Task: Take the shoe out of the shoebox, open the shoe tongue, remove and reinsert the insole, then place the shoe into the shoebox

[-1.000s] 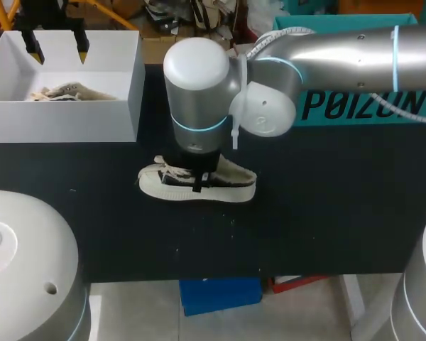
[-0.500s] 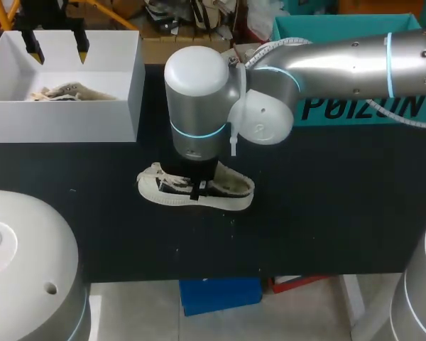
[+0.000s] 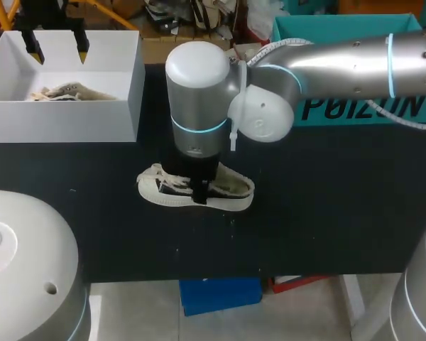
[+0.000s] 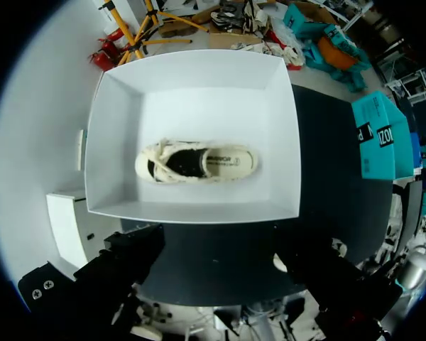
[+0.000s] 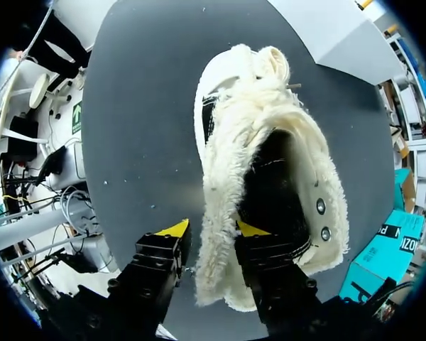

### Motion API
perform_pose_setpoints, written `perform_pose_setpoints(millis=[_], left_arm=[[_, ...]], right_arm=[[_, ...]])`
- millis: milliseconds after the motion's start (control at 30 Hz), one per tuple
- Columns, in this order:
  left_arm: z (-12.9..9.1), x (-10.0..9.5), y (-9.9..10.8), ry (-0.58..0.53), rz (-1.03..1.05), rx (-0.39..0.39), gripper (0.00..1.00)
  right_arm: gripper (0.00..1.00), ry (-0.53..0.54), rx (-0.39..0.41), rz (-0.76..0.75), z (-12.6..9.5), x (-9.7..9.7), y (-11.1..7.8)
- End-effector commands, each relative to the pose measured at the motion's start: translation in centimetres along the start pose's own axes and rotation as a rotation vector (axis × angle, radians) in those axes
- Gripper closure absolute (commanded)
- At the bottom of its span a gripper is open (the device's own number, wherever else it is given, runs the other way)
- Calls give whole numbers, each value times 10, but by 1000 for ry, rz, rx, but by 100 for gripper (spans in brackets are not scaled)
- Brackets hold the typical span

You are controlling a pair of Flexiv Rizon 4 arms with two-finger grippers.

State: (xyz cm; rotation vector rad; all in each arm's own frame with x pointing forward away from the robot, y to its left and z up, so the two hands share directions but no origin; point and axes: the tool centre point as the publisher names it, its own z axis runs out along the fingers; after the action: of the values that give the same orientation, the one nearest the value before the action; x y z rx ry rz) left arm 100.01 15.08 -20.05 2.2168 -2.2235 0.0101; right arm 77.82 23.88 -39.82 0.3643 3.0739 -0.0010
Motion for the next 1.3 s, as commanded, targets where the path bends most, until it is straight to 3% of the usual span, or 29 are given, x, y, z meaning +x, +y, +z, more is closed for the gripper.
perform_pose_setpoints(millis=[33,267,467,600,1300], left_arm=[[0,0,0,-2,-1,-2,0],[0,0,0,-2,-1,-2,0],[0,0,0,-2,-1,-2,0],[0,0,0,-2,-1,-2,0],[0,0,0,-2,-1,-2,0]], right_arm=[[0,1,-15,-5,-45,-3,-18],[0,0,-59,-44,-89,-13,-33],[0,39,-288,-105,-113,-25,-41],[0,55,-359,-122,-121,-33,-54],[0,62,-366,-125,-123,-35,-57]])
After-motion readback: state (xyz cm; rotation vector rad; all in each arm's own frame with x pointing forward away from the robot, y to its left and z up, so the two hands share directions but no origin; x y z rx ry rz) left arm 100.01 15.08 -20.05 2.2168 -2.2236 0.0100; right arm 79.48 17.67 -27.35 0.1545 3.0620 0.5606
